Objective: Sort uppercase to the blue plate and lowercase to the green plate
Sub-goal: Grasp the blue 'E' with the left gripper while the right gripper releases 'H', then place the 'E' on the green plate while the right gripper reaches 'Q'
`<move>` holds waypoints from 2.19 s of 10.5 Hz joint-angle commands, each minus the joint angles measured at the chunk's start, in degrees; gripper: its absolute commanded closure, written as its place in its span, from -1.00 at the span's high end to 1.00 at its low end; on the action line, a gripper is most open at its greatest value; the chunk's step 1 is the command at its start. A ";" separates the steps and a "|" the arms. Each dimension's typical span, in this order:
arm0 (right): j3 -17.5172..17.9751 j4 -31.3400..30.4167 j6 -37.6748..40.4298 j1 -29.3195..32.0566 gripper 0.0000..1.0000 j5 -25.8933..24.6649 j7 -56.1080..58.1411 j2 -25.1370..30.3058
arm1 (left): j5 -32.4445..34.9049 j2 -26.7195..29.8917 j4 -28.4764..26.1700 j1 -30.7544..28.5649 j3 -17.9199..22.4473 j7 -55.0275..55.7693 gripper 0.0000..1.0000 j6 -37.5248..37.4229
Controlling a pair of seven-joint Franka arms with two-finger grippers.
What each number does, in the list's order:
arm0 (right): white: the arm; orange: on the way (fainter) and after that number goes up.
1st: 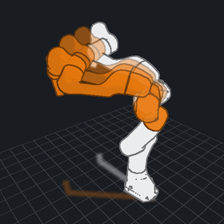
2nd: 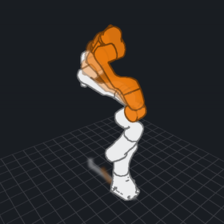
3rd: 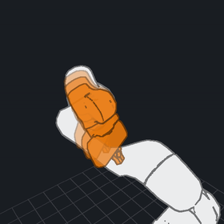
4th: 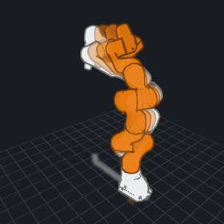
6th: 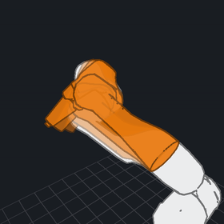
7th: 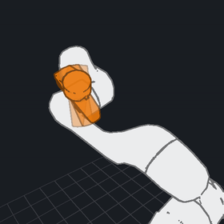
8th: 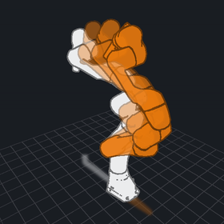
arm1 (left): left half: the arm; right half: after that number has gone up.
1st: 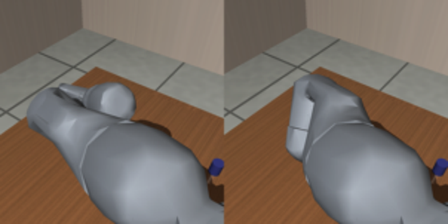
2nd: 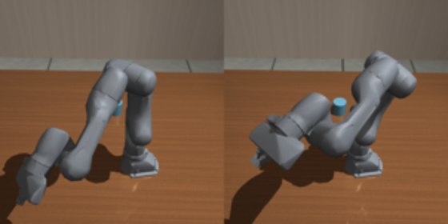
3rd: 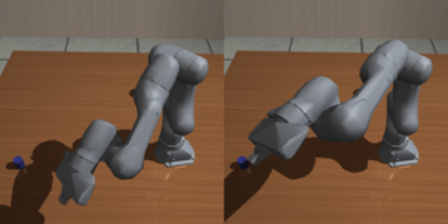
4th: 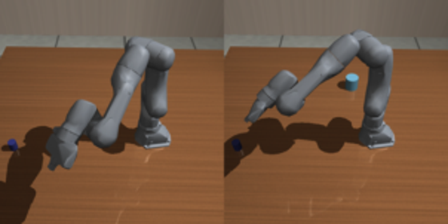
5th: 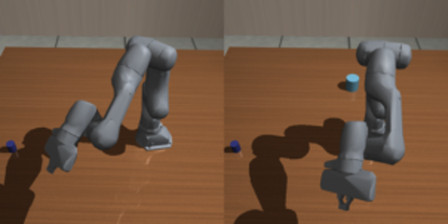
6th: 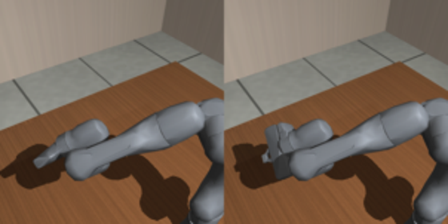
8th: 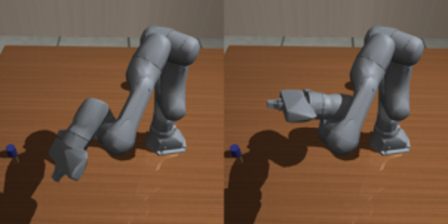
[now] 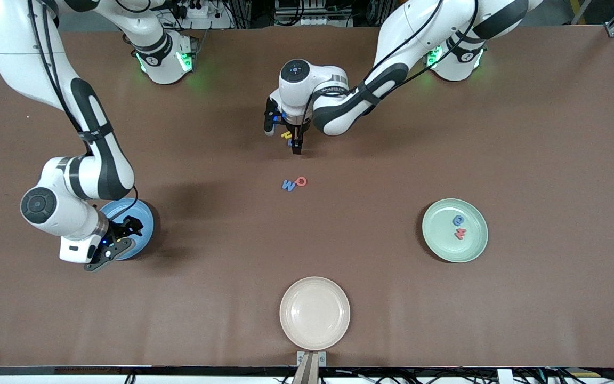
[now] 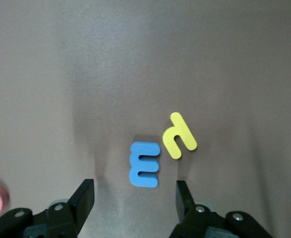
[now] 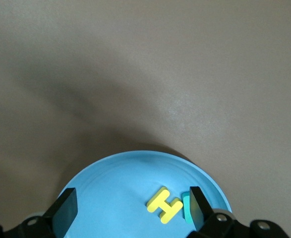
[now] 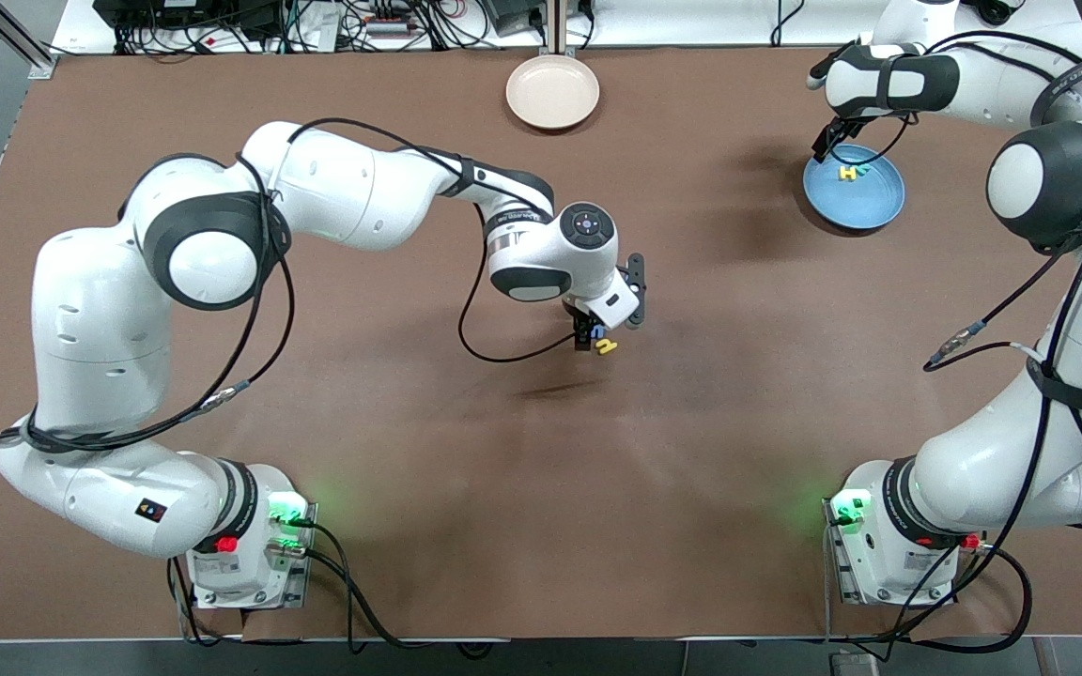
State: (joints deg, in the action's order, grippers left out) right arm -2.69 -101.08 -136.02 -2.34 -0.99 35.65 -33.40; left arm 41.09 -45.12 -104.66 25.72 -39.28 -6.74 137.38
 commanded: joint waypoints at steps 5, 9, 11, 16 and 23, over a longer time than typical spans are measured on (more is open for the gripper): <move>0.05 0.79 0.84 1.10 1.00 0.03 -0.59 0.44 | 1.45 -2.86 3.14 2.14 1.31 -0.46 0.35 0.34; -0.21 0.88 0.76 2.24 1.00 0.03 -0.85 0.26 | 1.54 -3.14 3.41 2.32 2.10 -0.46 -0.97 0.34; -0.21 0.88 0.06 2.25 1.00 -0.06 -0.94 -0.35 | 1.45 -1.39 3.15 1.18 2.19 0.41 -1.00 -0.01; -0.21 2.02 0.75 3.04 1.00 0.11 -2.08 -0.26 | -12.55 18.35 -2.99 -15.66 -2.80 -0.99 -1.00 -9.13; 0.93 4.49 1.28 -17.75 1.00 -0.06 -24.13 -1.05 | -30.28 29.67 -3.27 -36.00 7.53 0.40 -1.00 -25.94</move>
State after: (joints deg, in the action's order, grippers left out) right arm -1.30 -97.87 -135.59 -15.53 -0.95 13.67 -33.54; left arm 12.82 -13.95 -106.66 -10.09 -35.04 -7.92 111.01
